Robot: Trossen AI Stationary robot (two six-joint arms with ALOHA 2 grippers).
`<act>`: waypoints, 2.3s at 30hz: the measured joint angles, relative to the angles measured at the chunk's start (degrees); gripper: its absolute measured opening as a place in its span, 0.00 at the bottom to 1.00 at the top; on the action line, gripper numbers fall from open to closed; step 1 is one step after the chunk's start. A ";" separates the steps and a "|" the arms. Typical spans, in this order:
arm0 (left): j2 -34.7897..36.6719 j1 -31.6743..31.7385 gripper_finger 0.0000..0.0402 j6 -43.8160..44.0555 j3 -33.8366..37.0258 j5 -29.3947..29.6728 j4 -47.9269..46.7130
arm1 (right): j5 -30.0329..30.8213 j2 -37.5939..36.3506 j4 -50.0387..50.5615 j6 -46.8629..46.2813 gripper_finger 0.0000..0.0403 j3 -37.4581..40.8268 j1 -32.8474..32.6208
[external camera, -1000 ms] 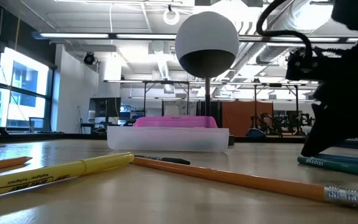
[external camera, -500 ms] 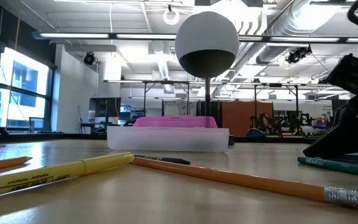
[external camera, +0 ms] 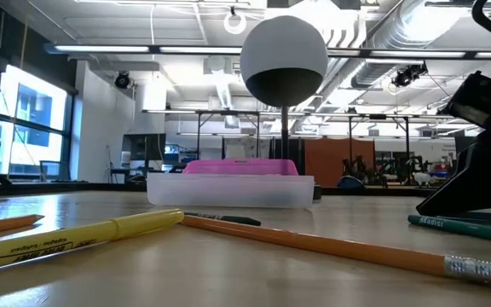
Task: Pick & place school supplies into a supply box
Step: Put the blue pencil into the pink supply box
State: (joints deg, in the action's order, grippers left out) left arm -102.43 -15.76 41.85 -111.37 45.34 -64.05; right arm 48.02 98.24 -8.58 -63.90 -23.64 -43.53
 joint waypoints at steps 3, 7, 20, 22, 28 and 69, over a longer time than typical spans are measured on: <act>0.00 0.01 0.15 0.00 0.01 -0.02 -0.02 | 0.02 0.00 0.16 1.15 0.27 0.00 -0.02; 0.00 -0.01 0.15 0.00 0.00 -0.02 -0.04 | 0.86 0.02 0.84 1.35 0.25 0.02 -0.02; 0.00 -0.01 0.15 0.00 0.00 -0.06 -0.37 | 1.00 0.02 3.37 1.32 0.22 0.02 0.00; 0.00 -0.01 0.15 0.02 0.02 -0.07 -0.50 | 1.08 0.04 3.37 1.24 0.22 0.02 0.00; 0.00 -0.01 0.15 0.04 0.02 -1.09 -0.46 | 1.22 0.04 3.37 1.05 0.22 0.07 0.02; 1.98 -0.01 0.15 -3.21 0.00 -2.61 -1.20 | -34.79 -1.81 -17.08 81.78 0.00 -26.22 36.72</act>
State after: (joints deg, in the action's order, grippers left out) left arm -100.45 -15.77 38.63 -111.37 42.73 -65.25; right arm 13.23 96.43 -25.66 17.89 -49.86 -6.81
